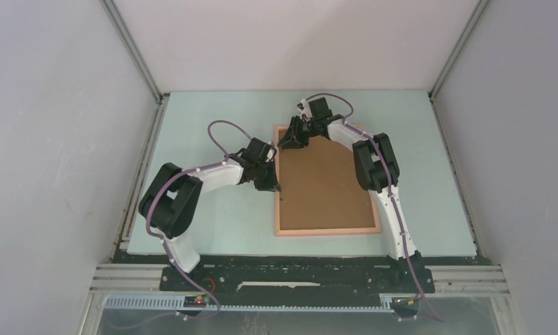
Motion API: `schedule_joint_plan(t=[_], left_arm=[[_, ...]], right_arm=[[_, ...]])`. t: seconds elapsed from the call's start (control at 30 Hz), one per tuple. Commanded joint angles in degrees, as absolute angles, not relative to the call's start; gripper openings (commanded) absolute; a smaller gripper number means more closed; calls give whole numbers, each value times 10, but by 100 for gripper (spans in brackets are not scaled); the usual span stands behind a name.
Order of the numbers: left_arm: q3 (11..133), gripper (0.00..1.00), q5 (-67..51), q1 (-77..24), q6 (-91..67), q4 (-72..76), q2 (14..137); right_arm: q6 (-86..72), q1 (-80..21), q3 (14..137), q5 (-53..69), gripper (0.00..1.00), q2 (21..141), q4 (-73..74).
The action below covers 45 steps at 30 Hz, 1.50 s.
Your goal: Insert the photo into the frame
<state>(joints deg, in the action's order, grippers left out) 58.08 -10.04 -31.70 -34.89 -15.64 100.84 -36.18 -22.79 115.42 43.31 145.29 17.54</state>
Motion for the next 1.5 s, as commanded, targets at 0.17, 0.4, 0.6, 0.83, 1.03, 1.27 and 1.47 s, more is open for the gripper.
schedule_joint_plan(t=[0.17, 0.4, 0.6, 0.83, 1.03, 1.27, 1.47], left_arm=[[564, 0, -73, -304, -305, -158, 1020], [564, 0, -78, -304, -307, -157, 1025], [565, 0, -78, -304, -308, -157, 1025], [555, 0, -71, -303, -325, -158, 1019], [537, 0, -66, -287, -361, -166, 1009], [463, 0, -44, -247, -429, -133, 961], [403, 0, -27, -243, -492, -101, 909]], right_arm=[[-298, -255, 1176, 553, 35, 1481, 223], [-209, -251, 1265, 594, 35, 1521, 316], [-251, -239, 1259, 586, 35, 1502, 275], [-315, -214, 1300, 536, 43, 1421, 279], [-220, -168, 1198, 372, 57, 1218, 412], [-170, -112, 836, 176, 62, 983, 453], [-196, -85, 653, 96, 62, 853, 473]])
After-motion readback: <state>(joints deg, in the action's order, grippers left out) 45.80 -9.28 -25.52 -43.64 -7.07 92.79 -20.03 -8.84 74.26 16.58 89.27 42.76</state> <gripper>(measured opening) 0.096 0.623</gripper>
